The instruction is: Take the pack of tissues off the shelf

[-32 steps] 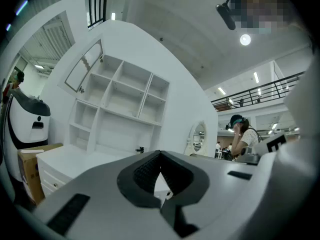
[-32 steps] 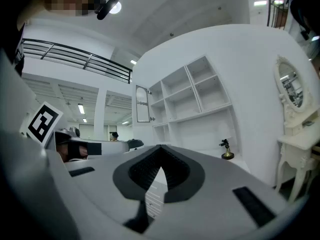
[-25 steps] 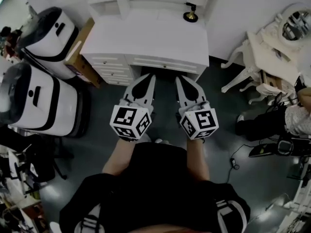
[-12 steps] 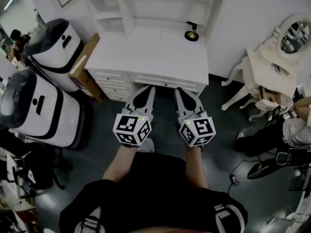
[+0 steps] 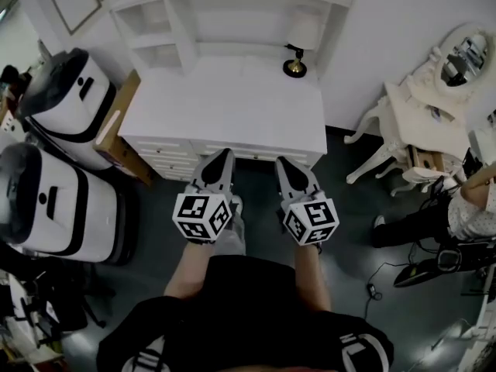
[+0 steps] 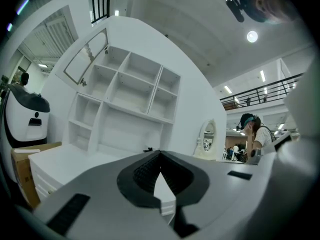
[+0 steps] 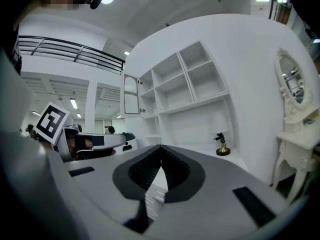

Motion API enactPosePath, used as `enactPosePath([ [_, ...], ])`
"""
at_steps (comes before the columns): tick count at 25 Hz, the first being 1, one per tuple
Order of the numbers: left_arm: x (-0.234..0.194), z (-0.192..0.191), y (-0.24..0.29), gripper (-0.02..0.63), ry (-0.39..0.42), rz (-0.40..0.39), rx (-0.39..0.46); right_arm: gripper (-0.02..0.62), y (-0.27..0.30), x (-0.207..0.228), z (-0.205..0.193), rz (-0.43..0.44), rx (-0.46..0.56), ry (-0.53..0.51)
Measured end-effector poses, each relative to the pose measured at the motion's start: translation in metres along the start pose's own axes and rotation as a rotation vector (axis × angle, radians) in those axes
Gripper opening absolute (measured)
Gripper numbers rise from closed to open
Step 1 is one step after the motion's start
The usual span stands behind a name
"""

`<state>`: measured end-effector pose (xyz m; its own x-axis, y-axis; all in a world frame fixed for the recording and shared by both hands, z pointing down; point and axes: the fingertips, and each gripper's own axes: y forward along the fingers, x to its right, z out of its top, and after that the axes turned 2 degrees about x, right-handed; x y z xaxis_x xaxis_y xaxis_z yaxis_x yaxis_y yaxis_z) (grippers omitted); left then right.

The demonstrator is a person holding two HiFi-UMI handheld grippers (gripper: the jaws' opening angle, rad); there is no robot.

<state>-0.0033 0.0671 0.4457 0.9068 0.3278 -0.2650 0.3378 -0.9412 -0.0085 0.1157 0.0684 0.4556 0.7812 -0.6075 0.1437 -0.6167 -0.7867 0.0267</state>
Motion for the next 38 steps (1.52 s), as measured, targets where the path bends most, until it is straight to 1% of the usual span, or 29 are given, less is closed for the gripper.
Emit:
enactPosePath([
  [3, -0.011, 0.0, 0.034, 0.009, 0.001, -0.013, -0.001, 0.018, 0.023, 0.02, 0.0, -0.021, -0.003, 0.006],
  [5, -0.026, 0.003, 0.062, 0.009, -0.006, -0.005, -0.012, 0.018, 0.049, 0.032, 0.001, -0.029, -0.018, 0.011],
  [7, -0.042, 0.012, 0.086, 0.009, -0.004, 0.005, -0.018, 0.018, 0.076, 0.04, 0.006, -0.026, -0.036, 0.008],
  [9, -0.057, 0.024, 0.111, 0.009, 0.01, -0.011, -0.017, 0.018, 0.106, 0.047, 0.015, -0.021, -0.036, -0.001],
  [13, -0.091, 0.042, 0.152, 0.009, 0.035, -0.029, -0.018, 0.018, 0.169, 0.059, 0.034, -0.007, -0.017, -0.023],
  [17, -0.126, 0.055, 0.186, 0.009, 0.054, -0.066, -0.024, 0.018, 0.231, 0.073, 0.049, -0.025, 0.019, -0.039],
  [19, -0.142, 0.07, 0.199, 0.009, 0.065, -0.088, -0.026, 0.018, 0.263, 0.075, 0.058, -0.018, 0.03, -0.048],
  [22, -0.16, 0.106, 0.222, 0.009, 0.098, -0.139, 0.02, 0.018, 0.31, 0.078, 0.073, -0.009, 0.056, -0.064],
  [24, -0.173, 0.123, 0.236, 0.009, 0.122, -0.146, 0.034, 0.018, 0.333, 0.082, 0.078, -0.014, 0.058, -0.073],
  [26, -0.184, 0.135, 0.251, 0.009, 0.143, -0.144, 0.041, 0.018, 0.346, 0.089, 0.08, -0.027, 0.05, -0.084],
  [27, -0.187, 0.14, 0.259, 0.009, 0.15, -0.159, 0.046, 0.018, 0.351, 0.093, 0.08, -0.036, 0.044, -0.09],
  [30, -0.183, 0.152, 0.283, 0.009, 0.169, -0.262, 0.053, 0.018, 0.357, 0.109, 0.076, -0.072, 0.023, -0.091],
  [31, -0.181, 0.158, 0.291, 0.009, 0.17, -0.284, 0.061, 0.018, 0.358, 0.115, 0.075, -0.084, 0.014, -0.089],
  [34, -0.18, 0.186, 0.312, 0.009, 0.197, -0.282, 0.113, 0.018, 0.36, 0.132, 0.076, -0.118, -0.012, -0.11],
  [36, -0.181, 0.205, 0.325, 0.009, 0.218, -0.275, 0.146, 0.018, 0.364, 0.132, 0.08, -0.132, -0.018, -0.15],
  [38, -0.186, 0.223, 0.341, 0.009, 0.238, -0.258, 0.172, 0.018, 0.372, 0.124, 0.086, -0.11, -0.004, -0.185],
])
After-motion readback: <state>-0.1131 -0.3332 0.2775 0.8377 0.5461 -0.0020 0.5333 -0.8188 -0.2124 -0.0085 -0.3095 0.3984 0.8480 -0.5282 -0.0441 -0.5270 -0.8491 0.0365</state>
